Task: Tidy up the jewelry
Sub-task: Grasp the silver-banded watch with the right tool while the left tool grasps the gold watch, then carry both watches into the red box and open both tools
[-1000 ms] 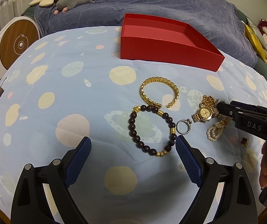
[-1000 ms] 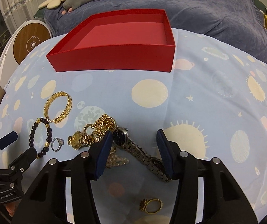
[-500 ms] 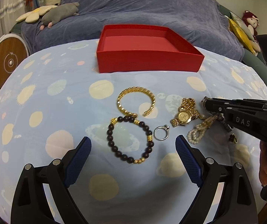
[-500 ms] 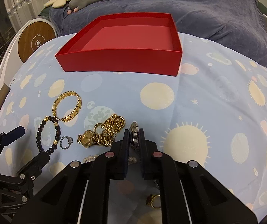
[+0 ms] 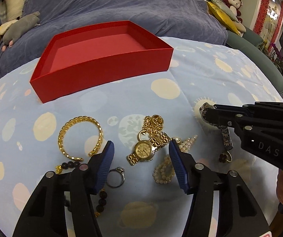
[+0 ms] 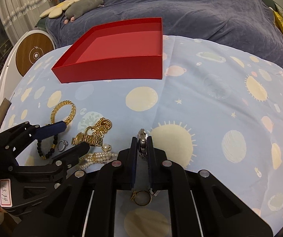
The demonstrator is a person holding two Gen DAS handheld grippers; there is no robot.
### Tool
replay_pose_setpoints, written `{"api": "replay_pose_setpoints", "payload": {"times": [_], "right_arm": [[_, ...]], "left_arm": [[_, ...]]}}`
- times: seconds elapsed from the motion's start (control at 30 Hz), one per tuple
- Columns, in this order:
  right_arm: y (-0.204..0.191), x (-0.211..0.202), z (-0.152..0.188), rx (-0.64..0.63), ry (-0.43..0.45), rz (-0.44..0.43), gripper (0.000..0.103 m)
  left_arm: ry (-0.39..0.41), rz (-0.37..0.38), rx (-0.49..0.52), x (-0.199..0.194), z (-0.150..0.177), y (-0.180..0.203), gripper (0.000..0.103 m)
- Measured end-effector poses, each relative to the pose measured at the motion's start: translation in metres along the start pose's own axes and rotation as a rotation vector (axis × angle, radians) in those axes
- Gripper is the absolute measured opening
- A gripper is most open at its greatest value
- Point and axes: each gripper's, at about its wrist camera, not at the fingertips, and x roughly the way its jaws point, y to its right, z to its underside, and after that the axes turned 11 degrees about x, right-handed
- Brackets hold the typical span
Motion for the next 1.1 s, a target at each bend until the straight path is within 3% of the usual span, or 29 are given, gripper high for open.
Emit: {"api": "replay_pose_setpoints", "payload": {"times": [0.2, 0.33, 0.57, 0.77, 1.1], "right_arm": [[0.004, -0.002, 0.001, 0.01, -0.008, -0.015, 0.008], [0.005, -0.004, 0.002, 0.013, -0.009, -0.018, 0.008], [0.002, -0.013, -0.003, 0.028, 0.013, -0.027, 0.008], [-0.001, -0.025, -0.008, 0.036, 0.044, -0.051, 0.008], [-0.021, -0.058, -0.038, 0.044, 0.13, -0.133, 0.006]], "left_arm": [[0.001, 0.016, 0.021, 0.006, 0.002, 0.005, 0.043], [0.012, 0.017, 0.026, 0.006, 0.004, 0.005, 0.021], [0.018, 0.042, 0.006, -0.004, 0.006, 0.008, 0.019], [0.078, 0.068, -0.067, -0.038, 0.001, -0.007, 0.019], [0.191, 0.013, -0.168, -0.093, -0.031, -0.057, 0.019]]}}
